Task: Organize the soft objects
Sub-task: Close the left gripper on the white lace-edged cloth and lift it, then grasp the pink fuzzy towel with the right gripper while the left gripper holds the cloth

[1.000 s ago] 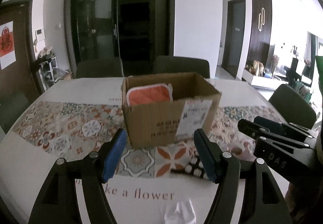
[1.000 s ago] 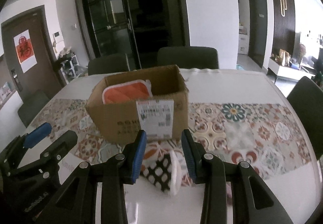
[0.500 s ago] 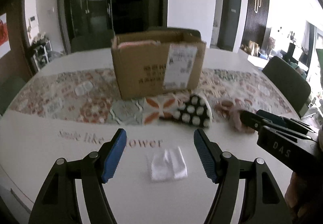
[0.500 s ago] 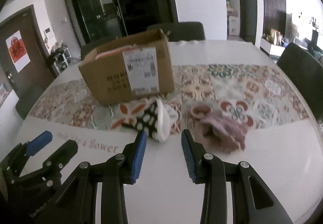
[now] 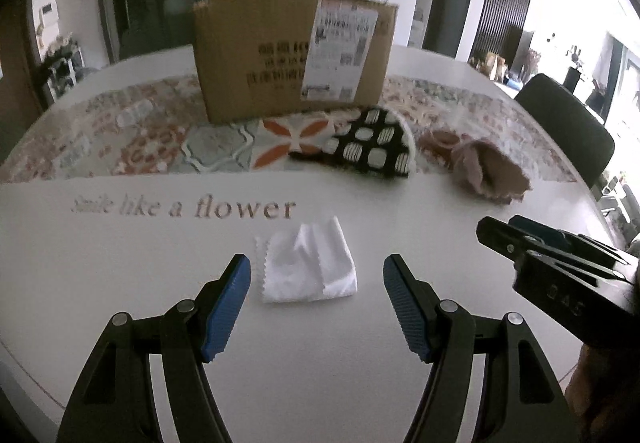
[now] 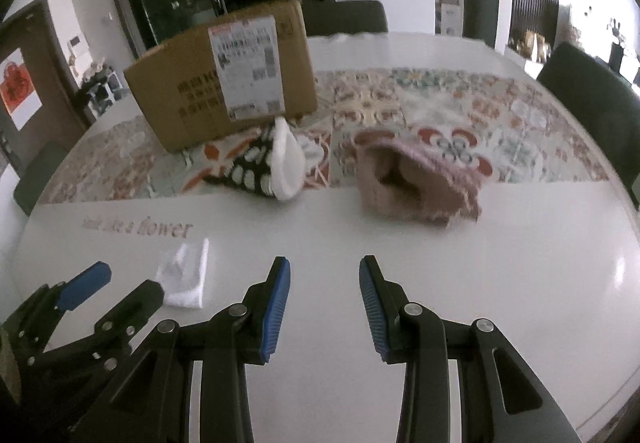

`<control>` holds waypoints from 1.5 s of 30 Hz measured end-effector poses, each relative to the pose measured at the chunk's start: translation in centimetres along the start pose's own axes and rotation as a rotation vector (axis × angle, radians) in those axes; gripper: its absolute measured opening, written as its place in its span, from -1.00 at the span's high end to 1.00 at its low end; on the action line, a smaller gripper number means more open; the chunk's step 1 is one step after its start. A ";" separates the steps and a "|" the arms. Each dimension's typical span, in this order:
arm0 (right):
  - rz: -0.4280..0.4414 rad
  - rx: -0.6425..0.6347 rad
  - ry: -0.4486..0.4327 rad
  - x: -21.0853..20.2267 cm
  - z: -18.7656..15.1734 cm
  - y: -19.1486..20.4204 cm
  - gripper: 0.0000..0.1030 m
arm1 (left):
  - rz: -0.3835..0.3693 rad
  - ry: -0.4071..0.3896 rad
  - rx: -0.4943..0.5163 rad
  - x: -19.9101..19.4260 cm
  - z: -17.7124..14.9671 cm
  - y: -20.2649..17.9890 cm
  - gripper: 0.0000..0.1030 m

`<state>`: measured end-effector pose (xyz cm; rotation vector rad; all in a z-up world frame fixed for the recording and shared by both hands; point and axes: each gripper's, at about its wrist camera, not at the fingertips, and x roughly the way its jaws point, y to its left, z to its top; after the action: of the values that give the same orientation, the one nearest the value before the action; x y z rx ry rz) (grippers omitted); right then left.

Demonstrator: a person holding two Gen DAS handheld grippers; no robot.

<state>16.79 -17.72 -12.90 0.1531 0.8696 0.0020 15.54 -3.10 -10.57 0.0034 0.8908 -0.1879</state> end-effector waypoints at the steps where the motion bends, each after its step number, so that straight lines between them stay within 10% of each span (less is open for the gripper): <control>1: 0.002 0.004 0.006 0.2 -0.1 0.0 0.26 | -0.002 0.014 -0.005 0.5 0.0 0.1 -0.31; 16: -0.016 -0.009 0.040 1.8 -0.1 0.3 0.26 | 0.012 0.061 0.013 3.7 -0.9 0.1 0.00; 23: -0.012 -0.012 0.053 2.2 -0.3 0.4 0.26 | -0.021 0.048 0.025 3.5 -0.9 0.2 0.76; 40: 0.008 -0.039 -0.004 -0.1 1.5 -1.6 0.26 | -0.143 -0.044 0.072 0.1 2.4 -3.8 0.79; 45: -0.032 -0.084 -0.081 -1.2 2.8 -2.7 -0.27 | -0.149 -0.065 0.094 -0.1 3.7 -5.6 0.79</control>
<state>17.99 -20.80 -10.60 0.0604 0.7892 0.0024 17.36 -8.88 -7.74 0.0178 0.8167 -0.3667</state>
